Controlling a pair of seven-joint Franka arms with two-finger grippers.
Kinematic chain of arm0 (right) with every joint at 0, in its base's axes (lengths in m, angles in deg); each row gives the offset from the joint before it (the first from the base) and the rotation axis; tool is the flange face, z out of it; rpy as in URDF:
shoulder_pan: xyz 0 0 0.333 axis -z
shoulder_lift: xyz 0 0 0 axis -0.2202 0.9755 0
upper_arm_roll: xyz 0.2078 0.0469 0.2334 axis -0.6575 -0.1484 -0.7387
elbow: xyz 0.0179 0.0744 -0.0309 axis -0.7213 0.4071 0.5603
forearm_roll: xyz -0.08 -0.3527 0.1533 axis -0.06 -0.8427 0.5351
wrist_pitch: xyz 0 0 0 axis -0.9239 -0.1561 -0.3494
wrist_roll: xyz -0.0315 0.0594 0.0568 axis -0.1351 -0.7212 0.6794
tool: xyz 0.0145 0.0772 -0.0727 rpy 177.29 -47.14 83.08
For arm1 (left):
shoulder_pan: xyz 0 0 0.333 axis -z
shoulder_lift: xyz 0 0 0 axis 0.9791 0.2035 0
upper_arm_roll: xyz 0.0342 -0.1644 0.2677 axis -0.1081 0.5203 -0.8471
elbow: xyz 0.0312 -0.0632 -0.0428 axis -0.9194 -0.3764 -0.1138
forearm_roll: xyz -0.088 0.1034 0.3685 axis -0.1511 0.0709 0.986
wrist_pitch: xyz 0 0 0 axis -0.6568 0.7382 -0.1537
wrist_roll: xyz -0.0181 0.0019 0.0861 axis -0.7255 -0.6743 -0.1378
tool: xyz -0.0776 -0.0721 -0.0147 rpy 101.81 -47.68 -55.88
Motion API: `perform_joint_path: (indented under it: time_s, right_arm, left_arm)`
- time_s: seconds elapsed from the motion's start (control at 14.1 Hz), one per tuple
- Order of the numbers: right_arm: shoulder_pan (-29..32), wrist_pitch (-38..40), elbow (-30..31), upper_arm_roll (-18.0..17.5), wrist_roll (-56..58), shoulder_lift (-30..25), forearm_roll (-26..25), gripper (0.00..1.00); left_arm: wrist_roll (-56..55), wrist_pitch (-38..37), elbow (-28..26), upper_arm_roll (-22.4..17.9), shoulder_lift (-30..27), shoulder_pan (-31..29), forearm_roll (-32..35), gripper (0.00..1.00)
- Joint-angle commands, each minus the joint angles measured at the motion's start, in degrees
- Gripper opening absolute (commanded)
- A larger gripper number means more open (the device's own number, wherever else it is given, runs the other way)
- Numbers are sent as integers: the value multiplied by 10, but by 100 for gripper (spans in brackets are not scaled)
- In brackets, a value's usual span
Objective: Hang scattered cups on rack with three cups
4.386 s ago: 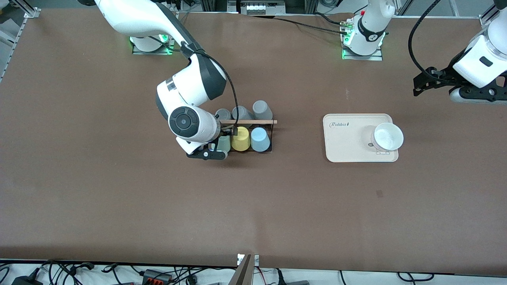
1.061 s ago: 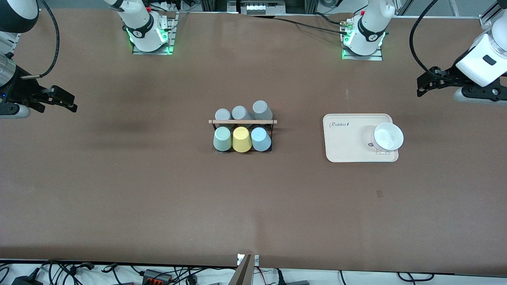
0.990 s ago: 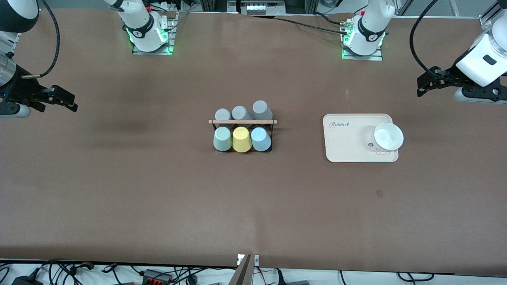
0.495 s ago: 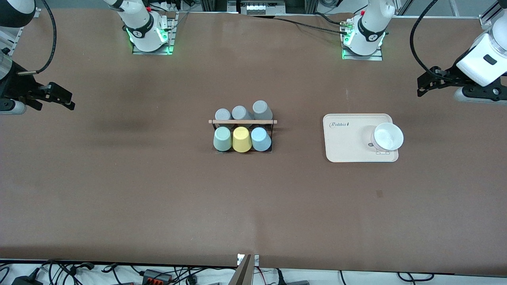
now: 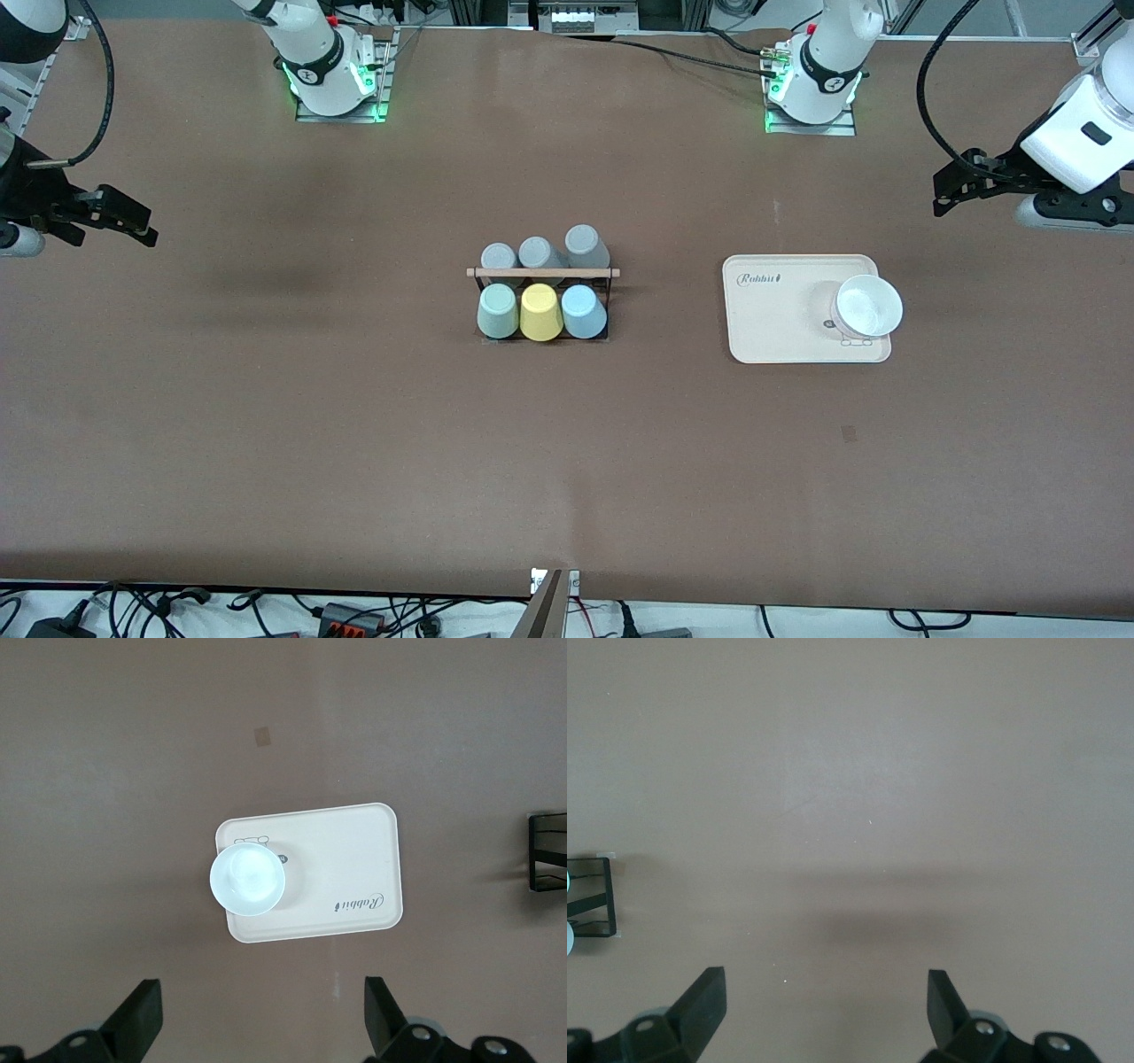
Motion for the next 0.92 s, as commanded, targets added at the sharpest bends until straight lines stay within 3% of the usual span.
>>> perform_joint_path:
  time_s: [0.0, 0.85]
  right_arm:
    - [12, 4, 5, -15, 8, -13, -7, 100]
    - [10, 16, 6, -14, 8, -18, -6, 100]
  left_arm:
    - [12, -12, 10, -1, 0, -1, -8, 100]
    - [12, -12, 10, -1, 0, -1, -8, 100]
